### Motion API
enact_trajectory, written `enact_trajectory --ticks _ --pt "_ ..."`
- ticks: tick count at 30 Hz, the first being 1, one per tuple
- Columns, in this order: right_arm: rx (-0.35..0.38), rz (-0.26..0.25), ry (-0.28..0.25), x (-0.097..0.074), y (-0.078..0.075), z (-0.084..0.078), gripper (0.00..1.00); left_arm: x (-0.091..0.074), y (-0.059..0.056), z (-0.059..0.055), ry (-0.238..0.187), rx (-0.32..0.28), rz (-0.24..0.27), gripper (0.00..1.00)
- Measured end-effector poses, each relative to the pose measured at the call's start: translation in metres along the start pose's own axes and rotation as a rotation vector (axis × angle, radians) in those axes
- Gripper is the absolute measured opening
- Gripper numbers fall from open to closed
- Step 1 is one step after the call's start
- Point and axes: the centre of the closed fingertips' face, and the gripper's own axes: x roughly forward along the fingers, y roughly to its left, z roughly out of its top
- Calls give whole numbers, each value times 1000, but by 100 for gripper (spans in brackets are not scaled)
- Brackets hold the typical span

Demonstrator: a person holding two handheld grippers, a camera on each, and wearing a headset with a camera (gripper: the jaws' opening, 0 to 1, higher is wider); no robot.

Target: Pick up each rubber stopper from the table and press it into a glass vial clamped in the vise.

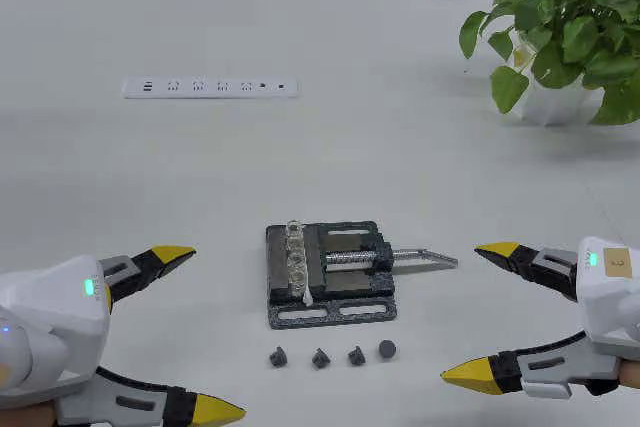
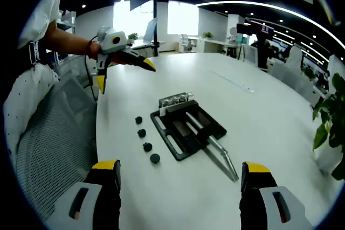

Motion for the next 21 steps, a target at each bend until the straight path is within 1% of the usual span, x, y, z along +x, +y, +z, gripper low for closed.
enact_trajectory --ticks 12,14,21 --pt "-12 7 18 -1 -3 3 91 0 -1 -1 1 2 -4 99" --pt "-18 15 18 -1 -1 5 91 1 -2 -3 4 -1 -4 99" --pt "-33 30 37 1 0 10 89 0 -3 -3 -3 -6 -6 99"
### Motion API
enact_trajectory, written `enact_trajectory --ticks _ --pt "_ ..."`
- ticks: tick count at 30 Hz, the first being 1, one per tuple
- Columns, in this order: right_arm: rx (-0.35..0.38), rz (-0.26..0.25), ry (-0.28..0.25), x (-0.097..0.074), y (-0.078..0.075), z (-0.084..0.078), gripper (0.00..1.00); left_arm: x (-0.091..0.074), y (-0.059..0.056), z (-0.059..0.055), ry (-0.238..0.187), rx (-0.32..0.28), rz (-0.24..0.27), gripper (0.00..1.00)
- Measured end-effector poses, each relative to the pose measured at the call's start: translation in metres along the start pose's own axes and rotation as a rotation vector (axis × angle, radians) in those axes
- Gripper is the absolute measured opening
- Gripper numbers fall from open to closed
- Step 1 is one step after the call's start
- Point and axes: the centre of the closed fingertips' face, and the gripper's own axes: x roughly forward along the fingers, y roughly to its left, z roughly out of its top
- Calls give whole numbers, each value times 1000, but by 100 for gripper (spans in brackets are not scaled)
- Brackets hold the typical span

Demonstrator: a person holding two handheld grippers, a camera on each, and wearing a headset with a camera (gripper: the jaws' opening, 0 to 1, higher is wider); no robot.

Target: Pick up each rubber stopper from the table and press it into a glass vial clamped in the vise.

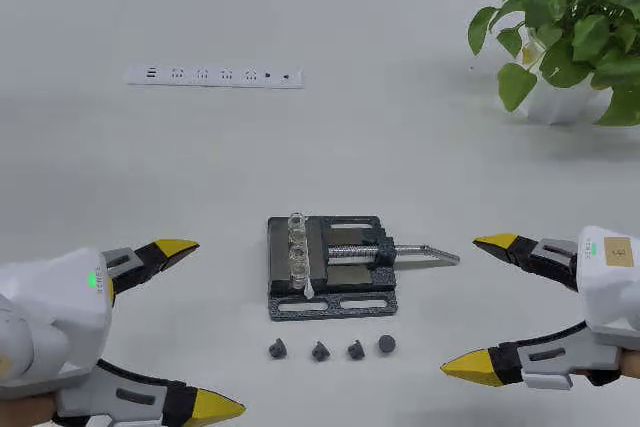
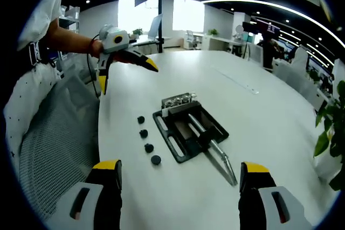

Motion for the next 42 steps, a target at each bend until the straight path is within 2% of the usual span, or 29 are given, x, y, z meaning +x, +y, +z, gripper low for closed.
enact_trajectory --ticks 8,10,13,14,16,21,26,29,32,37,42 --pt "-20 34 32 2 6 12 82 1 0 0 -11 -4 -1 99" --pt "-4 60 87 4 10 9 78 1 0 0 -16 -4 0 99" --pt "-35 80 93 9 14 15 74 1 1 0 -23 -8 1 99" --pt "-28 100 147 10 17 10 71 1 1 0 -26 -10 3 99" --pt "-56 110 144 15 20 15 68 1 0 1 -30 -12 2 99" --pt "-80 153 191 24 28 19 61 1 1 1 -43 -15 6 99" --pt "-120 197 258 34 34 14 51 1 2 1 -50 -15 10 99" --pt "-169 216 308 39 36 7 43 2 2 0 -52 -13 9 99" --pt "-254 224 366 46 35 -2 35 3 2 -1 -61 -19 11 99" --pt "-288 268 416 57 45 -9 28 2 3 -2 -73 -29 15 99" --pt "-342 279 460 67 46 -16 21 1 2 -4 -78 -38 18 99"
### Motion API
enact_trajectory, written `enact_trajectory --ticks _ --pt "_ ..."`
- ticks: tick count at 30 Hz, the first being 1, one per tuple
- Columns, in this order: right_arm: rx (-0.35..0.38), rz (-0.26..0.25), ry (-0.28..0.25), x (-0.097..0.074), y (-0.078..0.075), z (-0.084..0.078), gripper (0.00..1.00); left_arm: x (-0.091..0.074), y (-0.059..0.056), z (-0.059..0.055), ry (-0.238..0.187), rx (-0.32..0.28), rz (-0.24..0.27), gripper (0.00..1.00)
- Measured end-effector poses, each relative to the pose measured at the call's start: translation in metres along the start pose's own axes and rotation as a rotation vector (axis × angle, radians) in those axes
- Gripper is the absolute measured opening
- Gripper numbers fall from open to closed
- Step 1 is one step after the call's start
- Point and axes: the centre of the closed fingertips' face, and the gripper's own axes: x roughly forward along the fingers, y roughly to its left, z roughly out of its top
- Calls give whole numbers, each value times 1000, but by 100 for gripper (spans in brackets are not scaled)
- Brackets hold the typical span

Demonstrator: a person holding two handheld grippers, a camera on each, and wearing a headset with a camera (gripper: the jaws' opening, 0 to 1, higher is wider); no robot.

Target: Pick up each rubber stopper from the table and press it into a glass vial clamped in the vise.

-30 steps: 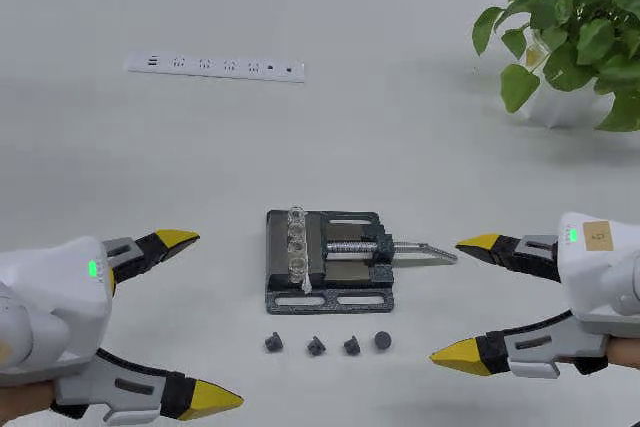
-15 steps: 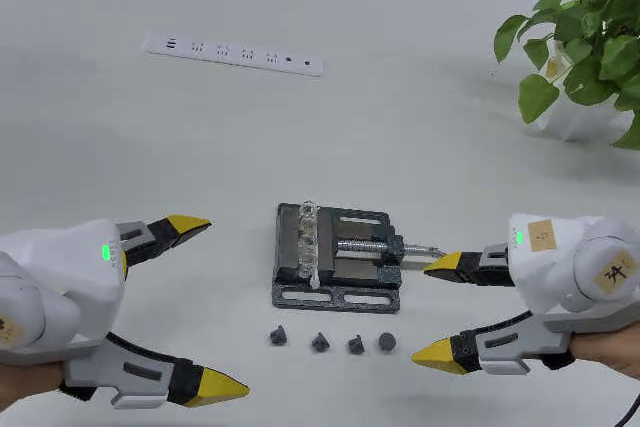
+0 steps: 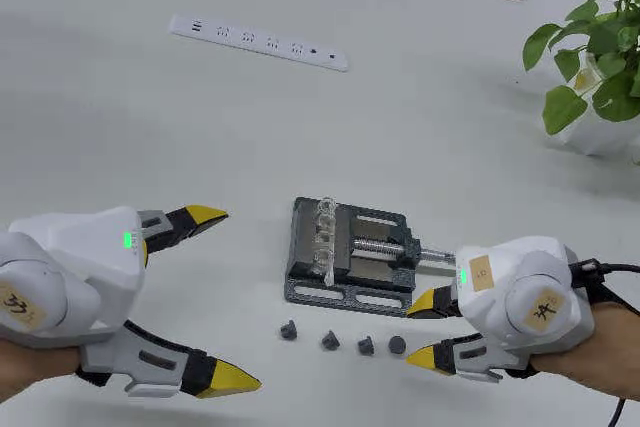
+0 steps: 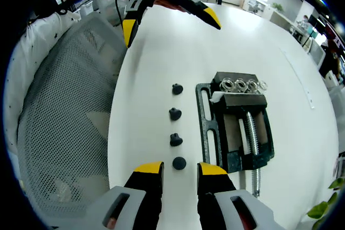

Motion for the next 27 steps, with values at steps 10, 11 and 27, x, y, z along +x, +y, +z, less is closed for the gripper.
enact_trajectory --ticks 10,11,27 --pt "-42 33 56 12 4 -5 17 0 -2 -2 -8 -12 1 99" --pt "-47 37 61 13 5 -5 17 0 -1 -2 -9 -13 2 99" --pt "-71 49 87 21 3 -10 11 1 1 -2 -19 -23 4 99"
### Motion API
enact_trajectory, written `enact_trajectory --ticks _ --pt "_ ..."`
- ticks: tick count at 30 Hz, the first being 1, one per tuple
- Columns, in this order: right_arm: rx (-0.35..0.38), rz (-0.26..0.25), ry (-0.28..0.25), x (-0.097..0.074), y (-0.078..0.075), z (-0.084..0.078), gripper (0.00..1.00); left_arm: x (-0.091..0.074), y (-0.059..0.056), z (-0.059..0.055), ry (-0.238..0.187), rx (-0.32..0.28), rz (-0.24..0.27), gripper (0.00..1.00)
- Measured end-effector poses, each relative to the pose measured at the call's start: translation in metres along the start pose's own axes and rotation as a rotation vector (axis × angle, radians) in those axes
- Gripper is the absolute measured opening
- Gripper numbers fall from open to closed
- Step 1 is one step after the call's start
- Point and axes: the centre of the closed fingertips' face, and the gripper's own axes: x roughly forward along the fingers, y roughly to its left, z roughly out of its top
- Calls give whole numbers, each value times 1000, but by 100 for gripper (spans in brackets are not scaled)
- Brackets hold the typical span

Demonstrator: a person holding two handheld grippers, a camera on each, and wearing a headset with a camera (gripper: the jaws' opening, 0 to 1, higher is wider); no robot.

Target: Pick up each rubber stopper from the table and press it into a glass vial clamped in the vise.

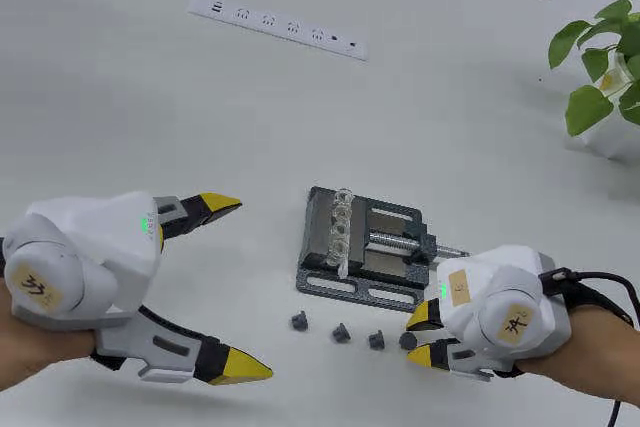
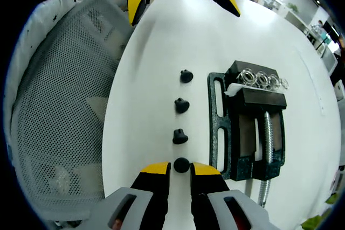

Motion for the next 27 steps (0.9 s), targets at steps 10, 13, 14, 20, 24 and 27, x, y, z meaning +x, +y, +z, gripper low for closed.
enact_trajectory --ticks 10,13,14,20,24,27 --pt "0 2 3 0 0 1 8 2 0 0 -2 -4 -4 99" --pt "2 2 3 0 0 1 8 3 0 0 -2 -3 -6 99" --pt "2 2 3 0 0 1 8 3 -1 0 0 -2 -6 99" --pt "12 2 -2 -1 0 2 7 3 -2 0 -2 -2 -10 99" --pt "25 1 -11 -10 -1 5 7 4 -2 -1 -1 0 -13 99" --pt "34 -2 -26 -19 -5 9 7 4 -2 -1 -1 1 -14 99"
